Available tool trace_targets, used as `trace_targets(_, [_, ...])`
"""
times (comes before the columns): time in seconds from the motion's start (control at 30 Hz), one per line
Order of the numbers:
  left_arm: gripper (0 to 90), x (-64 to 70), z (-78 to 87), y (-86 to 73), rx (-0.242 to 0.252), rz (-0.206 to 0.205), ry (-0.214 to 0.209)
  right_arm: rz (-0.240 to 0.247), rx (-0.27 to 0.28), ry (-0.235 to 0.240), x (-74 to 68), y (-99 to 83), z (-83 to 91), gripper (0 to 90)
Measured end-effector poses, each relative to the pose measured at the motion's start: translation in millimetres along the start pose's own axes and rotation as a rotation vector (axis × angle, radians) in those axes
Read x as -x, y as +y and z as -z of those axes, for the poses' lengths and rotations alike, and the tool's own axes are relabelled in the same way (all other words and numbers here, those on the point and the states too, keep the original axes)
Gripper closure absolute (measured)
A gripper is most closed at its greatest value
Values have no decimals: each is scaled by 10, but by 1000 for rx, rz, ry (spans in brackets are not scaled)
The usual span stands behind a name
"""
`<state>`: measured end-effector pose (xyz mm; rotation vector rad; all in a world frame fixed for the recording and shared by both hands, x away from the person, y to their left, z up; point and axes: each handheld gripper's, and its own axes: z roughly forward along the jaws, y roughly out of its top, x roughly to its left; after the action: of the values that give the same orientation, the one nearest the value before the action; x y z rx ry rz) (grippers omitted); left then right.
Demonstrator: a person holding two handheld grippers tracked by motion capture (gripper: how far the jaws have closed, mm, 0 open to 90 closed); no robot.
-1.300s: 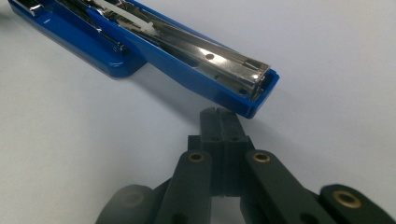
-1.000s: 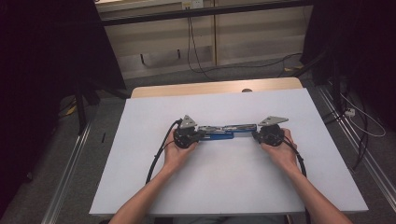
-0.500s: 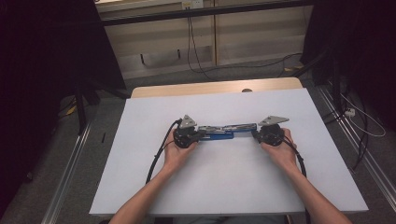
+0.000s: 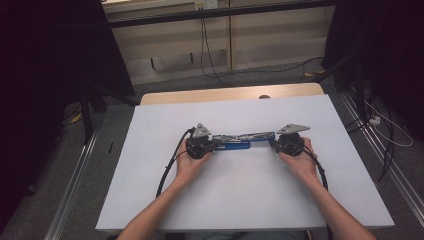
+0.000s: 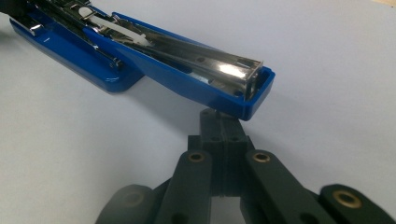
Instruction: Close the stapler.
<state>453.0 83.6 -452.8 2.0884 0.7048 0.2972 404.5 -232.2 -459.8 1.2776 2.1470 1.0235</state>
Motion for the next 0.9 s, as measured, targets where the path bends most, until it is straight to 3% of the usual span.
trace_targets(0.9, [900,1,-1,-1,1,-3,2,6,42,18,-61,25,-15,900])
